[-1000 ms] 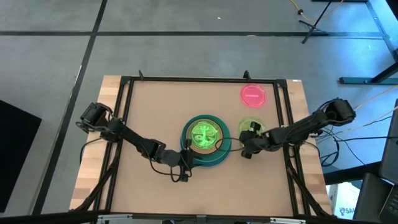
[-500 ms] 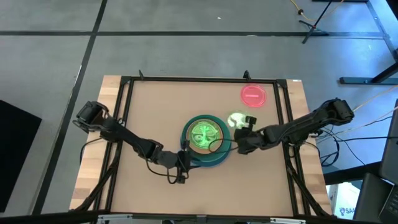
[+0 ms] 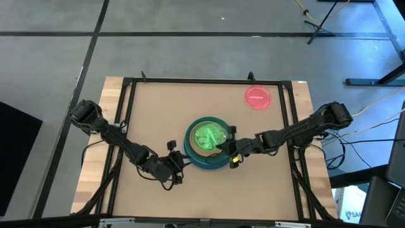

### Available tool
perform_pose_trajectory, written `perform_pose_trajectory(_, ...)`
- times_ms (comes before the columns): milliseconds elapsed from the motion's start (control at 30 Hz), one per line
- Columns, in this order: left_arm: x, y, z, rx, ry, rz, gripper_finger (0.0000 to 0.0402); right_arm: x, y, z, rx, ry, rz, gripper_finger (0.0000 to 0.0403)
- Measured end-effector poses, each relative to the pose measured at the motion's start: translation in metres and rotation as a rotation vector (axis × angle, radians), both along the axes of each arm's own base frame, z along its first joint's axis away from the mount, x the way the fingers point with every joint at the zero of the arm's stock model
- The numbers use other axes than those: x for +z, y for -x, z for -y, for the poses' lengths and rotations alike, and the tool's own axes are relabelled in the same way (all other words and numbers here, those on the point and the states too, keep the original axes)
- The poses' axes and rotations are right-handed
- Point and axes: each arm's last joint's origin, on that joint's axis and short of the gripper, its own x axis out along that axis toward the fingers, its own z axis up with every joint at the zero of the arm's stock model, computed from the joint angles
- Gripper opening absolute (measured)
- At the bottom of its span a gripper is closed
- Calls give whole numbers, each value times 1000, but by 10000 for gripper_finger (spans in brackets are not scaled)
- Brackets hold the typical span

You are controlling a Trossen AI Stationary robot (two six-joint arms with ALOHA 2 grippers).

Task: Stack plastic plates
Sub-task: Stack the light green plate on the light green plate, then stack the pink plate on the light green plate

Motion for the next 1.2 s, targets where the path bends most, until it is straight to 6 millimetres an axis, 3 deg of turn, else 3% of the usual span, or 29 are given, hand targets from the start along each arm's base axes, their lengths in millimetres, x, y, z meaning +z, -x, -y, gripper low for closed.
perform_pose_trajectory(300, -1, 8, 9, 39, 13, 20, 96, -38, -21, -7, 4, -3, -3, 7)
perform_pose_trajectory(433, -1, 7, 8, 42, 12, 20, 96, -43, -22, -7, -11, -23, -10, 39)
perform_pose_trajectory(533, -1, 7, 7, 45, 13, 20, 96, -38, -20, -7, -11, -30, -19, 85)
perform_pose_trajectory(700, -1, 7, 7, 45, 14, 20, 96, -4, -2, -1, -12, -49, -13, 152)
perform_pose_trajectory(833, -1, 7, 7, 44, 14, 20, 96, 23, 21, 24, -118, -11, -23, 178)
perform_pose_trajectory(933, -1, 6, 6, 47, 14, 20, 96, 28, 41, 55, -266, 25, -22, 183)
perform_pose_trajectory(1200, -1, 6, 6, 46, 13, 23, 96, -9, 94, 146, -697, -6, -73, 184)
